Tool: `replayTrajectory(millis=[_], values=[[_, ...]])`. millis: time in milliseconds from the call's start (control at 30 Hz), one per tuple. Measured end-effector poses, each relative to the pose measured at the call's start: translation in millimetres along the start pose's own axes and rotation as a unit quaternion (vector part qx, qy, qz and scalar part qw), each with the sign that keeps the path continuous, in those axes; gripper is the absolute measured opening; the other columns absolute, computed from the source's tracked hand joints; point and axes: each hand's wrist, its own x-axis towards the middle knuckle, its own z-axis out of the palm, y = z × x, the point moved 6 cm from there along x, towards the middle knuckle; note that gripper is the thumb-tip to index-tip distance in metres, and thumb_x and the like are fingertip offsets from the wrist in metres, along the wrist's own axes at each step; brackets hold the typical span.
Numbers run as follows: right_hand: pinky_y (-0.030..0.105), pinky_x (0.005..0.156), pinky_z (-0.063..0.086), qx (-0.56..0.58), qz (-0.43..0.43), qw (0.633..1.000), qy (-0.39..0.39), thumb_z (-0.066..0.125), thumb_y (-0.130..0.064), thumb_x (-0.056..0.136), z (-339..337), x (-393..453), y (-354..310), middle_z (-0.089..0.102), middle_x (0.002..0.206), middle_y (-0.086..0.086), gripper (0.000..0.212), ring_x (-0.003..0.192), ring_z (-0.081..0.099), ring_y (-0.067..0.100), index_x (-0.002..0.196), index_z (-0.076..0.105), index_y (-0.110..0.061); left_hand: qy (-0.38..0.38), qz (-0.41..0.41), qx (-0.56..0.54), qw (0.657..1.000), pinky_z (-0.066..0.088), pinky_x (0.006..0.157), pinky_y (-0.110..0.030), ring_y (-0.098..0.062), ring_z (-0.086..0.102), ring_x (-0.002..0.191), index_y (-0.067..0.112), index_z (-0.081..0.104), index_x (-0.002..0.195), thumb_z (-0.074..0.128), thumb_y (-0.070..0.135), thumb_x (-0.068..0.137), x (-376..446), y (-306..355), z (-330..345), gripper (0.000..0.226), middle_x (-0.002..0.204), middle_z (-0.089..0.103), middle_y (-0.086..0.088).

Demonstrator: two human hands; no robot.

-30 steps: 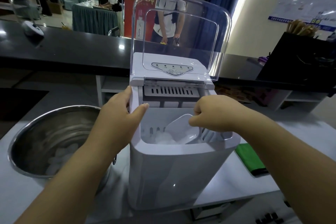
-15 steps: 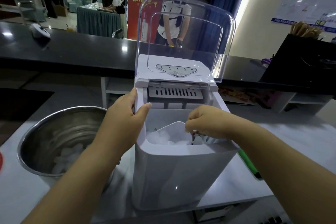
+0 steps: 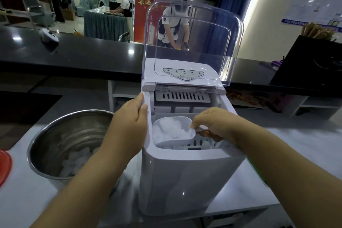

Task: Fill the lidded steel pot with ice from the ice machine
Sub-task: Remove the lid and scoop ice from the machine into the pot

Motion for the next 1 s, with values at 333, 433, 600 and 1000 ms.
replayTrajectory(millis=[333, 433, 600, 1000], values=[[0.024, 0.047, 0.023, 0.099, 0.02, 0.995, 0.011, 0.061, -0.02, 0.08, -4.3, 0.0, 6.3, 0.051, 0.058, 0.005, 0.018, 0.051, 0.03, 0.014, 0.066, 0.063, -0.008, 0.015, 0.004, -0.003, 1.0, 0.029, 0.088, -0.014, -0.001, 0.043, 0.109, 0.018, 0.046, 0.137, 0.037, 0.018, 0.099, -1.0, 1.5, -2.0, 0.039, 0.134, 0.053, 0.005], [0.024, 0.047, 0.022, 0.119, 0.024, 0.992, 0.013, 0.061, -0.02, 0.081, -5.1, -0.8, 8.1, 0.05, 0.063, 0.008, 0.017, 0.054, 0.029, 0.015, 0.08, 0.068, -0.005, 0.017, 0.007, 0.002, 1.0, 0.029, 0.09, -0.016, -0.001, 0.043, 0.109, 0.018, 0.047, 0.137, 0.038, 0.017, 0.099, -0.9, 2.0, -3.5, 0.039, 0.134, 0.054, 0.004], [0.023, 0.046, 0.021, 0.126, 0.016, 0.991, 0.038, 0.058, -0.023, 0.083, -9.1, -2.8, 7.6, 0.046, 0.059, 0.006, 0.023, 0.05, 0.026, 0.014, 0.064, 0.063, -0.01, 0.028, 0.015, 0.019, 0.999, 0.034, 0.086, -0.018, -0.005, 0.05, 0.104, 0.015, 0.054, 0.131, 0.045, 0.02, 0.096, -0.6, -0.1, -8.9, 0.036, 0.125, 0.059, 0.002], [0.019, 0.042, 0.021, 0.194, 0.006, 0.979, 0.06, 0.056, -0.02, 0.085, -13.5, -12.4, -5.5, 0.044, 0.053, 0.005, 0.027, 0.044, 0.026, 0.012, 0.062, 0.061, -0.007, 0.075, 0.053, -0.007, 0.996, 0.053, 0.079, -0.037, -0.004, 0.062, 0.084, 0.034, 0.06, 0.091, 0.047, 0.029, 0.092, -4.8, -0.5, -42.4, 0.015, 0.084, 0.062, 0.021]])
